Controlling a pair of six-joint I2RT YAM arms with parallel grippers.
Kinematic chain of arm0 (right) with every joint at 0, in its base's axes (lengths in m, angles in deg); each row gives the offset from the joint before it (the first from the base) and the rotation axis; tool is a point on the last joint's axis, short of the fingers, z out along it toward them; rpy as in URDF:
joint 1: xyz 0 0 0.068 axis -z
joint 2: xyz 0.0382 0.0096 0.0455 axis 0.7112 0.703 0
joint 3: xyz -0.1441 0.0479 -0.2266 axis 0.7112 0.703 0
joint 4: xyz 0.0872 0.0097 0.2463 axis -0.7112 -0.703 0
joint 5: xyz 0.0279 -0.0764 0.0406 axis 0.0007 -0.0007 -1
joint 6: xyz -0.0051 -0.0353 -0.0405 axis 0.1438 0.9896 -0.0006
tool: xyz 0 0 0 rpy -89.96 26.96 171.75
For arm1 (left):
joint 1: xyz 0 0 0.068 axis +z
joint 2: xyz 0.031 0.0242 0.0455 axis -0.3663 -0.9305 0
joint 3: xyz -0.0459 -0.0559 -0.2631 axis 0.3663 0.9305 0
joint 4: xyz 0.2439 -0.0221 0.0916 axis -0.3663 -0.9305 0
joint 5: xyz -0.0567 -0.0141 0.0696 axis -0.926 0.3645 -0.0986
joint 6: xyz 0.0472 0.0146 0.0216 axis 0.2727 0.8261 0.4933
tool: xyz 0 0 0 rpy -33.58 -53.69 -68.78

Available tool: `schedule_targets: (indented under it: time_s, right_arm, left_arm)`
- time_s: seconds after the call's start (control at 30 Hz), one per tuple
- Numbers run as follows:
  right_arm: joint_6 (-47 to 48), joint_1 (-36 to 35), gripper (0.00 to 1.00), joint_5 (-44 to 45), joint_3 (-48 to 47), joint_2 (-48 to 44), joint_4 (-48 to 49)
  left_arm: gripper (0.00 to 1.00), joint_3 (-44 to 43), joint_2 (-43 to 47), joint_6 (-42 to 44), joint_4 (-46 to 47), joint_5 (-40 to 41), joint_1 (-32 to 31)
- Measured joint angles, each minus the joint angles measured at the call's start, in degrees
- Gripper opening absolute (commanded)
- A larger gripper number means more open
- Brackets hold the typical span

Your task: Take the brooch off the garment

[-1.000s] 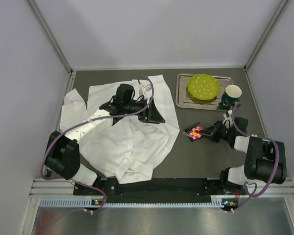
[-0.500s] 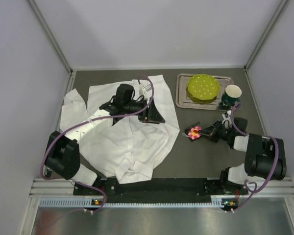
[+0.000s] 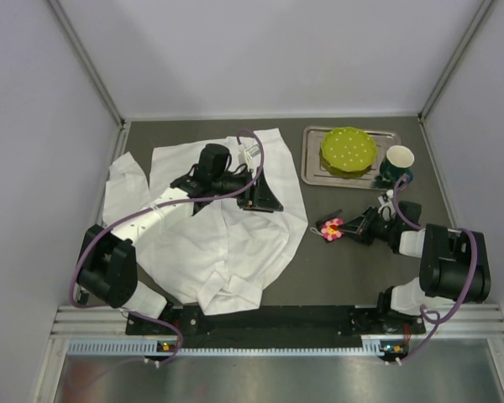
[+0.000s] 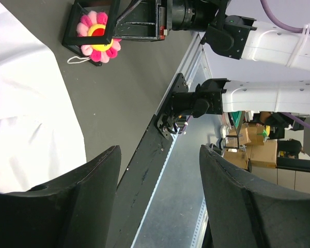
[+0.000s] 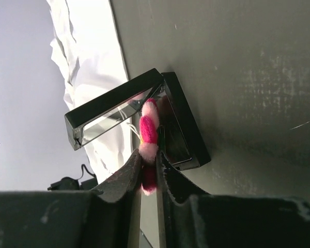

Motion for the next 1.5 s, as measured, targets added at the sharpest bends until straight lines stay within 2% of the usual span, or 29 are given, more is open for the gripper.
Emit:
schedule_targets:
  time_s: [0.33, 0.57, 0.87, 1.03, 1.13, 1.17, 1.3, 1.4, 1.5]
  right_arm:
    - [3.1, 0.0, 0.31, 3.6, -0.9, -2.6, -5.3]
    - [4.5, -0.1, 0.49, 5.2, -1.8, -4.7, -8.4]
    - [7.0, -1.2, 0.57, 9.4, -3.3, -9.1, -14.7]
    - [9.2, -2.7, 0.62, 15.9, -4.8, -13.1, -20.8]
    - [10.4, -4.1, 0.65, 21.9, -5.2, -18.2, -25.8]
    - [10.8, -4.4, 0.69, 24.0, -5.4, -20.0, -27.6]
    - [11.8, -5.8, 0.73, 30.6, -7.4, -26.1, -34.6]
    - [12.0, -8.8, 0.73, 34.7, -9.6, -29.8, -39.2]
    - [11.3, -15.2, 0.77, 39.4, -12.3, -33.5, -43.2]
  left_arm:
    - [0.67, 0.0, 0.0, 0.0, 0.1, 0.0, 0.0]
    - [0.67, 0.0, 0.0, 0.0, 0.4, 0.0, -0.1]
    - [0.68, 0.0, 0.0, 0.0, 0.4, -0.4, -0.3]
    - [0.69, 0.0, 0.0, 0.1, 0.4, -0.4, -0.3]
    - [0.69, 0.0, 0.0, 0.4, 0.3, -0.2, -0.3]
    - [0.70, 0.0, 0.0, 0.6, 0.3, -0.1, -0.3]
    - [0.70, 0.0, 0.0, 2.0, -0.3, 1.1, -0.5]
    - [0.70, 0.0, 0.1, 3.2, -1.2, 2.4, -1.0]
    - [0.70, 0.0, 1.9, 4.5, -3.1, 5.3, -1.6]
